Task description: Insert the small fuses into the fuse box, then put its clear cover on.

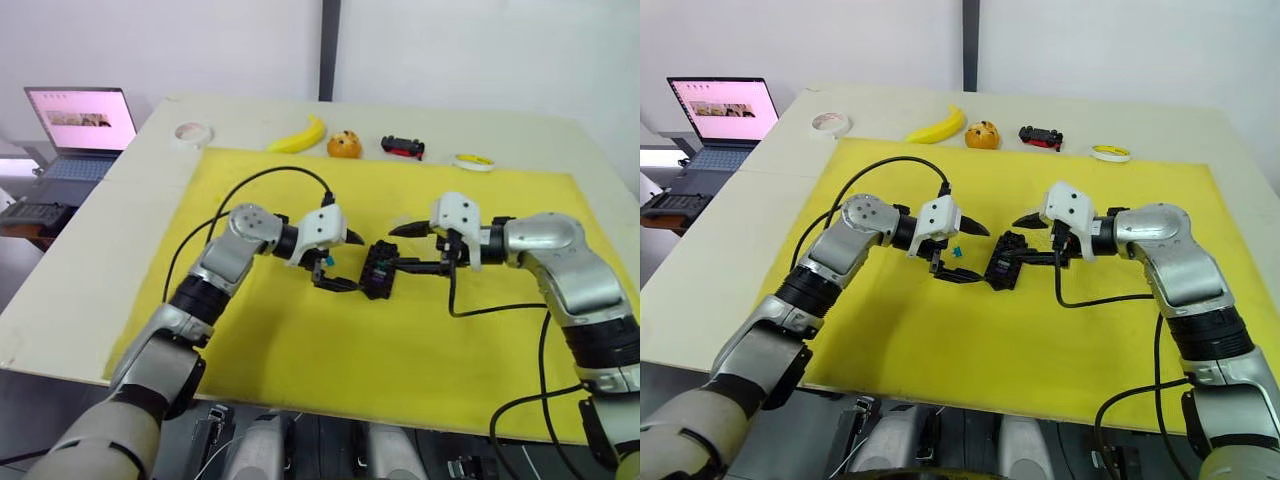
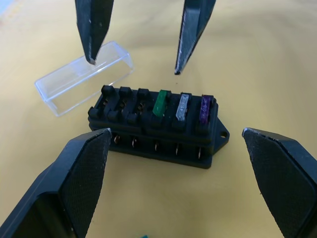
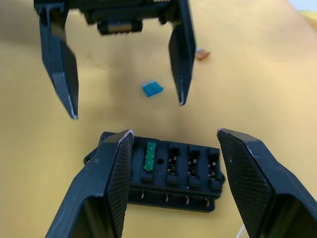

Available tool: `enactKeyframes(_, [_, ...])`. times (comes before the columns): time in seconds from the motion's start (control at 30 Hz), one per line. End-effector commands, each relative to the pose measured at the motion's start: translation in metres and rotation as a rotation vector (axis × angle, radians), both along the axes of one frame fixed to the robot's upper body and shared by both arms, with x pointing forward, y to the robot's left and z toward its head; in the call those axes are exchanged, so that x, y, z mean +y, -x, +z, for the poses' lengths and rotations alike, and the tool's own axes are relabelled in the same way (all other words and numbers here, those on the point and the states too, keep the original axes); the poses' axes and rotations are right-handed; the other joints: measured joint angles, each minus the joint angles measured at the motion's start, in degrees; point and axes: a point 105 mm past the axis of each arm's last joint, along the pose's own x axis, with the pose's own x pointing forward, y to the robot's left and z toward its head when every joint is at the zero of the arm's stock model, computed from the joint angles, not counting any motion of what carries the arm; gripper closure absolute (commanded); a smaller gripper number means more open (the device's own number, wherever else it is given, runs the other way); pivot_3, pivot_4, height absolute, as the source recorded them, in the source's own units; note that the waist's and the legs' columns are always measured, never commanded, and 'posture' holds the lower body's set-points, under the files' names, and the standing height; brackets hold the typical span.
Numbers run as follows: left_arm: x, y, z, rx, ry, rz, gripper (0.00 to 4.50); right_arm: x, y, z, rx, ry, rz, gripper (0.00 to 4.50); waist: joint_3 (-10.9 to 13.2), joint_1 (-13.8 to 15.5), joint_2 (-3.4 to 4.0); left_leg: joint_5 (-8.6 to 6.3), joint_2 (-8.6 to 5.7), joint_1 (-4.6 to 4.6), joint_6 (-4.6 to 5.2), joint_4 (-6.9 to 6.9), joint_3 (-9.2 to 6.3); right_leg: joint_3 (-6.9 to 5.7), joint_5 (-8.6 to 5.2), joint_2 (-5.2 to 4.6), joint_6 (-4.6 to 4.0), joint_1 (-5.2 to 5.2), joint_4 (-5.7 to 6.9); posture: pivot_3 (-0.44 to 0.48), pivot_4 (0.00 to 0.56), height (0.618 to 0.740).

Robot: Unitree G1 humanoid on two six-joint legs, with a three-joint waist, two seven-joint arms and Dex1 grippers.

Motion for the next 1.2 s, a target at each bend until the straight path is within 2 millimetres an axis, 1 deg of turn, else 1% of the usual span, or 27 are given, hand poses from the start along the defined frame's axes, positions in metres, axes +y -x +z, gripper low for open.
enactKeyframes(0.03, [-0.006,-0.001,0.01,-0.059,0.009,-0.029,0.0,0.004,0.004,0.004,-0.014,-0.077,-0.004,2.45,0.0,-0.01,0.0,0.0,0.0,0.0,0.0,0.0,0.0,0.0,0.0,0.0,0.0,0.0,0.01,0.0,0.15,0.74])
enactKeyframes(0.1, [-0.006,-0.001,0.009,-0.06,0.006,-0.031,0.0,0.005,0.006,0.0,-0.006,-0.096,-0.004,3.31,-0.01,-0.01,0.01,0.0,0.0,0.0,0.0,0.0,0.0,0.0,0.0,0.0,0.0,0.0,0.02,0.0,0.15,0.74])
enactKeyframes(0.17, [-0.007,-0.001,0.009,-0.06,0.008,-0.035,0.0,0.006,0.006,-0.003,-0.001,-0.12,-0.016,4.39,-0.01,-0.06,0.01,0.0,0.0,0.0,0.0,0.0,0.01,0.0,0.0,0.0,0.0,0.0,0.03,0.0,0.15,0.74])
enactKeyframes(0.2, [-0.007,-0.001,0.009,-0.059,0.008,-0.037,0.0,0.007,0.006,-0.004,0.0,-0.133,-0.026,4.45,-0.01,-0.12,0.01,0.0,0.0,0.0,0.0,0.0,0.01,0.0,0.0,0.0,0.0,0.0,0.03,0.0,0.15,0.74])
enactKeyframes(0.5, [-0.01,0.001,0.008,-0.057,0.009,-0.046,0.0,0.009,0.008,-0.02,0.028,-0.158,-0.051,4.45,-0.01,-0.01,0.02,0.0,-0.01,0.01,0.0,0.01,0.0,0.0,0.0,0.01,0.0,0.0,0.06,0.0,0.15,0.74])
enactKeyframes(0.6, [-0.01,0.001,0.008,-0.058,0.01,-0.047,0.0,0.007,0.006,-0.026,0.039,-0.169,-0.087,4.45,-0.01,-0.04,0.02,0.0,-0.01,0.01,0.0,0.02,0.0,0.01,0.0,0.01,0.0,0.0,0.06,0.0,0.15,0.74])
enactKeyframes(0.9, [-0.01,0.002,0.008,-0.056,0.012,-0.047,0.0,0.002,0.007,-0.059,0.088,-0.123,-0.14,4.45,-0.04,-0.06,0.02,0.0,-0.01,0.05,0.0,0.03,0.0,0.01,0.0,0.02,0.0,0.03,0.09,0.0,0.15,0.74])
enactKeyframes(1.2, [-0.01,0.002,0.009,-0.056,0.019,-0.044,0.0,-0.003,0.007,-0.068,0.132,-0.03,-0.164,4.45,-0.08,-0.07,0.02,0.0,0.0,0.12,0.01,0.11,-0.01,0.01,0.0,0.02,0.0,0.14,0.12,0.0,0.15,0.74])
